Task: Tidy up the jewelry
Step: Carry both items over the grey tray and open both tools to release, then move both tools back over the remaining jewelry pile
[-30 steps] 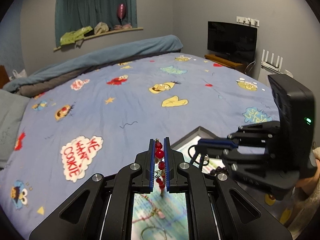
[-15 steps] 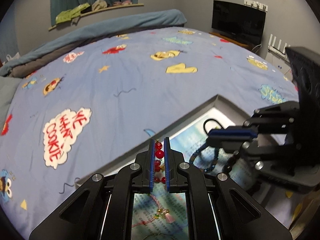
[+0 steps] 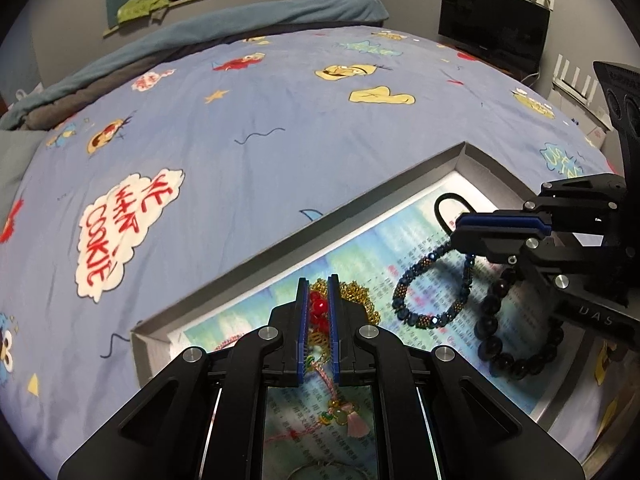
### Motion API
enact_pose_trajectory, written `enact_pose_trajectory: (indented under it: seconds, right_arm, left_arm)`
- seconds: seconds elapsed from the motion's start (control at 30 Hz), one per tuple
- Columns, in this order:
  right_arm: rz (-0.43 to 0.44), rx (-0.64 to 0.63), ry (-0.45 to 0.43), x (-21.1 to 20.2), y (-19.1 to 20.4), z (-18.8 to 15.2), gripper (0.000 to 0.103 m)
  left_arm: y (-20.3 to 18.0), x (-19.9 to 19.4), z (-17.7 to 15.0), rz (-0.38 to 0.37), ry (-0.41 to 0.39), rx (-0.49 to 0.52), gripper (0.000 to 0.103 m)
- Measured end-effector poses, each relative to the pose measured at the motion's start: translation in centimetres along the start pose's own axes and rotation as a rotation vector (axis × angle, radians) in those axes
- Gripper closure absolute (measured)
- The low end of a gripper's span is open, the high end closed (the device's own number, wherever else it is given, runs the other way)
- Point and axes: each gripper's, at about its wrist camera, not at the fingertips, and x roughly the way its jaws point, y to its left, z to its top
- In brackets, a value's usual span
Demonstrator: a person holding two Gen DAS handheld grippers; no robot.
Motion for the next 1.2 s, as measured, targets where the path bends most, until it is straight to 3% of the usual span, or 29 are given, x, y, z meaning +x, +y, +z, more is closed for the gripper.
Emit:
enact_pose_trajectory:
  seconds: [0.03, 0.1, 0.13, 0.2, 0.4, 0.5, 0.73, 0.87, 1.0, 1.2]
  right_arm:
    - [-0.002, -0.001, 0.003, 0.0, 0.0, 0.0, 0.097]
    - [-0.008, 0.001, 0.003, 0.0, 0.0, 0.0, 0.094]
    - [-0.009, 0.004, 0.001, -0.1, 0.0, 0.0, 0.092]
    - [-0.011, 0.013, -0.012, -0.4, -0.1, 0.1, 0.082]
    - [-0.007, 0.035, -0.03, -1.7, -0.2, -0.4, 0.067]
    - [-0.018, 0.034, -0.039, -2.6, 0.0, -0.7, 0.067]
    - [-0.049, 0.048, -0.054, -4.9, 0.5, -1.9, 0.057]
    - [-0.059, 0.048, -0.068, -6.0, 1.1, -2.6, 0.041]
    - [-0.066, 0.062, -0.096, -7.5, 1.5, -3.4, 0.024]
    - [-0.064, 0.071, -0.115, -9.3, 1.9, -4.7, 0.013]
  left_arm:
    - [0.1, 0.0, 0.0, -0.001, 0.002, -0.003, 0.093]
    - [0.3, -0.2, -0.1, 0.008, 0.001, -0.01, 0.081]
    - [0.4, -0.3, -0.1, 0.014, -0.004, -0.014, 0.069]
    - [0.5, -0.9, -0.3, 0.019, -0.025, -0.023, 0.067]
    - [1.1, -2.4, -0.7, 0.027, -0.046, -0.055, 0.063]
    - [1.1, -3.6, -1.2, 0.024, -0.062, -0.064, 0.062]
    - [0.6, -6.7, -3.4, 0.039, -0.106, -0.08, 0.041]
    - [-0.2, -8.5, -4.9, 0.105, -0.134, -0.054, 0.024]
    - [-0.5, -10.3, -6.4, 0.119, -0.155, -0.065, 0.019]
    - [-0.4, -13.4, -8.5, 0.118, -0.203, -0.114, 0.012]
